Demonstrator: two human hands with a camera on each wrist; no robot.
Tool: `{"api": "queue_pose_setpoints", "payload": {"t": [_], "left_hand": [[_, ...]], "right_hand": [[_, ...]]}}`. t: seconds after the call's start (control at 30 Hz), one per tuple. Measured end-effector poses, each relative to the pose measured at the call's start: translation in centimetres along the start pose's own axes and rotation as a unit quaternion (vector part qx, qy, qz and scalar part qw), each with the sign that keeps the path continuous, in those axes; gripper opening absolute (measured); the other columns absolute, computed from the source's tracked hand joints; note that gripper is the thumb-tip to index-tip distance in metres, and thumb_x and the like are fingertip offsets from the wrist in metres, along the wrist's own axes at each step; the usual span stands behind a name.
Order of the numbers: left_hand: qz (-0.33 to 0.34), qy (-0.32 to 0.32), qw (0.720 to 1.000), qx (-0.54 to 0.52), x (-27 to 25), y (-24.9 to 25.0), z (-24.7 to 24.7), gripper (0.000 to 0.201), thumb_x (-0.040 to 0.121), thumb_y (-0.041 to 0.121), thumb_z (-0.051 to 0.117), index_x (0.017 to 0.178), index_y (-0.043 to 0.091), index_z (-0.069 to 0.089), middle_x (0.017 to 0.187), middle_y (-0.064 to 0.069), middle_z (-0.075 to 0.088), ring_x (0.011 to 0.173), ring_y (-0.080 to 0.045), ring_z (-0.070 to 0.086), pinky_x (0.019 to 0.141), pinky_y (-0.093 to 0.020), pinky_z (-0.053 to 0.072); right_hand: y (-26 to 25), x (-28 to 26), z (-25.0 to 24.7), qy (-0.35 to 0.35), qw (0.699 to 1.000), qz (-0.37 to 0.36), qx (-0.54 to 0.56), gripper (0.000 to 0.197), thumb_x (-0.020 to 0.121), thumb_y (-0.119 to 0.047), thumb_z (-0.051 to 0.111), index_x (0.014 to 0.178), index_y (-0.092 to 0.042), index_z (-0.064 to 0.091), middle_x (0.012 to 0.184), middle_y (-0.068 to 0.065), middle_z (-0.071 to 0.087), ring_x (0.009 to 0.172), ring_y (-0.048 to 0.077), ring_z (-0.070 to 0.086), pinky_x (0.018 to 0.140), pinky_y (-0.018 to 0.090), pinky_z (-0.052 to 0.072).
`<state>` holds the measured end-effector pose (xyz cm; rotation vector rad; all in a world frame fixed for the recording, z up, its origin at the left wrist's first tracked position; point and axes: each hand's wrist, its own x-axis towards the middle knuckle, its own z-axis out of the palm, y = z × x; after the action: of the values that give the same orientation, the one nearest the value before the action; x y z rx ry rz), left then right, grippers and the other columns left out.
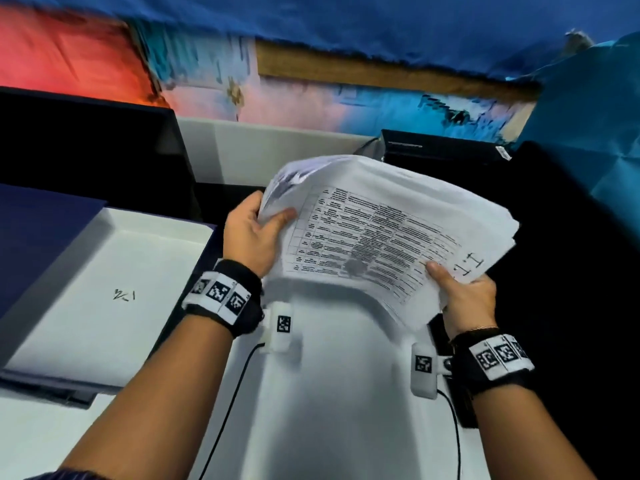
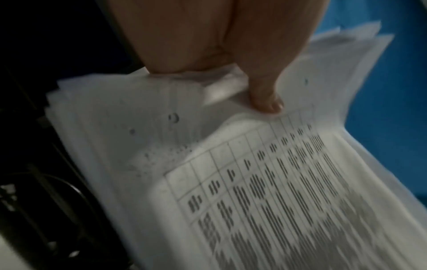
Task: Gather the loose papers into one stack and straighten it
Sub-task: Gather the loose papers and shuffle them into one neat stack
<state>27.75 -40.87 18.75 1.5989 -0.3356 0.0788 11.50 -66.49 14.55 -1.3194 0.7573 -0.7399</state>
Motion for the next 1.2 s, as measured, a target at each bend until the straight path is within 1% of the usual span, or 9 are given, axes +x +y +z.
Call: {"api": "queue_pose_setpoints", "payload": {"t": [0.13,0.33,0.53,0.67,0.77,0.83,0.97,1.07,1.2], "left_hand": [[-0.046,0.039,0.998,-0.006,-3.0,-3.8,0.6,0.029,0.082,0.007,0.074,0.090,0.033,0.064,0.090,0.013,0.070,0.078,0.005,0.067,0.074,-0.016,0.053],[-0.165,0.038,0.984,0.062,-6.0,-9.2,-0.1,0.026,0.075,0.024,0.083,0.092,0.025,0.062,0.093,-0.003,0.071,0.086,-0.023,0.068,0.083,-0.042,0.058],[-0.081,0.013,0.995,0.063,-4.8,-7.3,-0.1,0.014,0.084,0.013,0.074,0.084,0.021,0.063,0.081,0.002,0.067,0.072,-0.006,0.061,0.069,-0.021,0.053],[-0.077,-0.016,0.995,0.059,-5.1,-7.9,-0.2,0.022,0.084,0.012,0.074,0.103,0.019,0.066,0.098,0.005,0.069,0.092,-0.004,0.064,0.084,-0.016,0.051],[-0.075,-0.011,0.994,0.078,-5.0,-7.8,0.4,0.012,0.089,0.020,0.068,0.101,0.019,0.071,0.099,0.006,0.072,0.097,-0.007,0.066,0.087,-0.018,0.051],[-0.095,0.006,0.993,0.074,-4.7,-7.6,0.6,0.009,0.091,0.021,0.065,0.094,0.019,0.073,0.094,0.006,0.073,0.093,-0.006,0.067,0.083,-0.019,0.051],[-0.138,0.035,0.989,0.041,-3.9,-7.5,0.6,0.015,0.089,0.005,0.062,0.086,0.014,0.074,0.088,0.003,0.073,0.079,0.005,0.064,0.079,-0.017,0.048],[-0.149,0.043,0.986,0.057,-3.5,-7.3,0.4,0.022,0.087,-0.002,0.058,0.085,0.013,0.075,0.091,-0.003,0.074,0.082,-0.008,0.066,0.074,-0.018,0.048],[-0.142,-0.047,0.971,0.185,-2.8,-6.8,0.3,0.014,0.086,0.027,0.067,0.099,0.031,0.071,0.096,0.011,0.071,0.089,-0.012,0.064,0.086,-0.032,0.053]], "right_hand": [[1.3,-1.4,0.3,-0.003,0.999,-0.047,-0.013,0.029,0.076,0.002,0.079,0.101,-0.008,0.071,0.098,0.006,0.076,0.089,0.021,0.075,0.077,0.034,0.060],[6.4,-3.1,-0.1,0.011,0.984,0.009,-0.176,0.018,0.077,-0.005,0.078,0.088,-0.015,0.070,0.083,0.006,0.074,0.082,0.029,0.072,0.079,0.044,0.060],[4.5,-3.1,-0.4,0.020,0.976,-0.052,-0.212,0.029,0.080,-0.008,0.077,0.093,-0.030,0.064,0.090,-0.001,0.070,0.085,0.022,0.069,0.083,0.041,0.058],[3.9,-3.1,0.0,-0.055,0.913,-0.138,-0.380,0.062,0.085,-0.003,0.069,0.137,-0.031,0.050,0.114,-0.006,0.059,0.095,0.009,0.056,0.093,0.024,0.046],[4.0,-3.1,0.4,-0.100,0.832,-0.182,-0.515,0.061,0.093,-0.013,0.060,0.146,-0.035,0.040,0.125,-0.008,0.047,0.083,0.010,0.054,0.076,0.024,0.050],[3.8,-3.2,0.6,-0.110,0.791,-0.180,-0.574,0.054,0.095,-0.022,0.057,0.145,-0.035,0.042,0.128,-0.008,0.047,0.088,0.015,0.060,0.071,0.031,0.055],[3.5,-3.2,1.5,-0.092,0.780,-0.196,-0.587,0.046,0.094,-0.029,0.057,0.140,-0.030,0.050,0.127,-0.005,0.056,0.109,0.022,0.059,0.077,0.039,0.056],[3.3,-2.8,2.0,-0.094,0.733,-0.218,-0.638,0.039,0.092,-0.031,0.058,0.131,-0.026,0.059,0.115,-0.002,0.067,0.102,0.026,0.062,0.080,0.041,0.052],[2.6,-2.3,2.3,-0.112,0.701,-0.201,-0.675,0.022,0.092,-0.028,0.059,0.112,-0.024,0.064,0.096,-0.002,0.072,0.091,0.026,0.066,0.079,0.039,0.047]]}}
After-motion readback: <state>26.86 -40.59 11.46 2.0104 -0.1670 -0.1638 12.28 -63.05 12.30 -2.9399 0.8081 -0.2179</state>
